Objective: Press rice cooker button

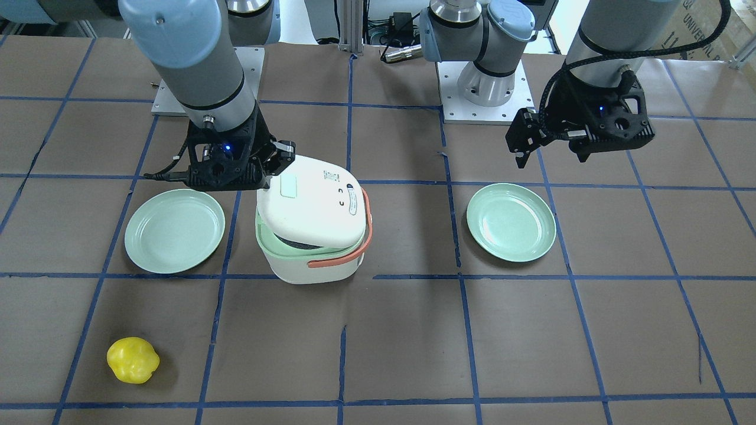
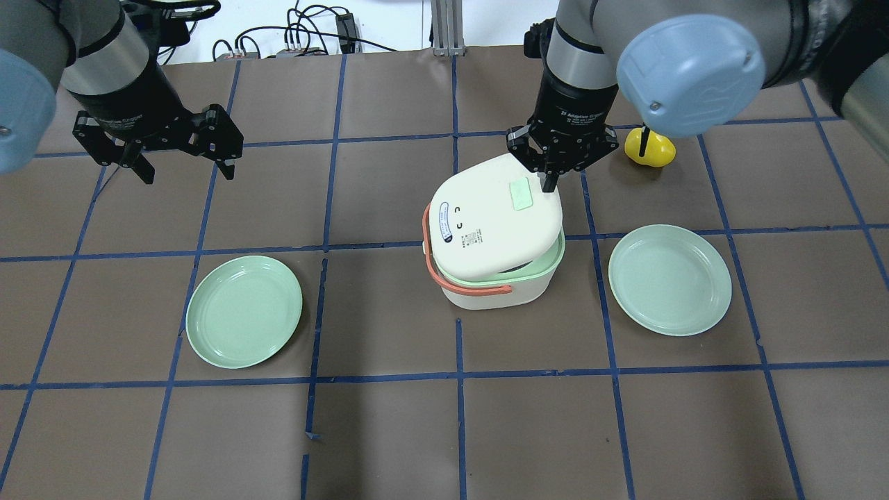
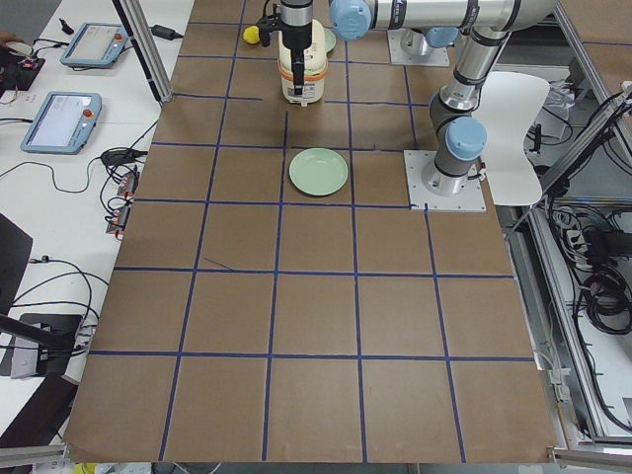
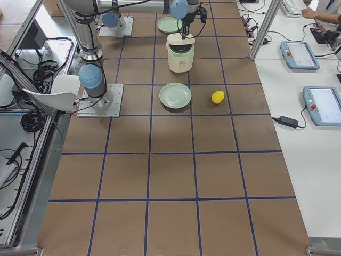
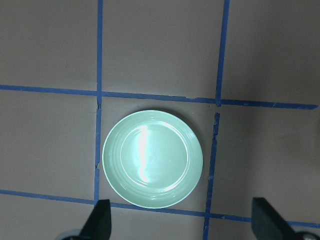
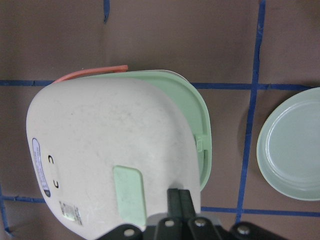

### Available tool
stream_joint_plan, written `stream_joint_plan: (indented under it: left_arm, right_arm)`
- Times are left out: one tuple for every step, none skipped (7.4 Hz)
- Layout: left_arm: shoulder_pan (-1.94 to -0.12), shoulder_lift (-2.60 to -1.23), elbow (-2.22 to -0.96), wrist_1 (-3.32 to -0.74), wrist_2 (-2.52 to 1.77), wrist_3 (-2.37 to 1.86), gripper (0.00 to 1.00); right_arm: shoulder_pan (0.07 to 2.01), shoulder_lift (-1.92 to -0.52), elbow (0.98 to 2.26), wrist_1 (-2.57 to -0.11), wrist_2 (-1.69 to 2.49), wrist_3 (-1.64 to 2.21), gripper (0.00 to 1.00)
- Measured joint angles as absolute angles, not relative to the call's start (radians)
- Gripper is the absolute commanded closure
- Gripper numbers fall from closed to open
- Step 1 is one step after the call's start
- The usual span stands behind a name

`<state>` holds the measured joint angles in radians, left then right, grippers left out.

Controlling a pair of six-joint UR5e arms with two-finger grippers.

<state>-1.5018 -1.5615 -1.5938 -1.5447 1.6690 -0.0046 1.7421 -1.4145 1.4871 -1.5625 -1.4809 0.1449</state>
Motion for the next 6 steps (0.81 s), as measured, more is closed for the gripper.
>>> stream_joint_plan:
  left_arm:
    - [-1.502,-1.562,-1.594,-1.545,1.669,-0.005,0.0]
    - [-1.502,-1.562,-1.594,-1.545,1.669,-0.005,0.0]
    - [-1.502,-1.562,-1.594,-1.545,1.669,-0.005,0.0]
    - [-1.502,-1.562,-1.594,-1.545,1.669,-0.005,0.0]
    - [-1.502,-1.562,-1.594,-1.545,1.669,-0.005,0.0]
    - [-1.502,-1.562,-1.594,-1.545,1.669,-0.005,0.0]
  right_arm:
    - [1.726,-1.419,1.453,-1.523,-1.482,0.143,0.0]
    - [1.701,-1.418,1.433,-1.504,-1.483,0.137,0.0]
    - [1.67,-1.419,1.425,-1.493,-1.49,0.123,0.0]
    - [1.638,-1.421,1.422,-1.488,-1.512,0.094,0.0]
    - [1.616,-1.422,1.423,-1.488,-1.533,0.071,0.0]
    - [1.605,-1.423,1.423,-1.492,-1.543,0.061,0.0]
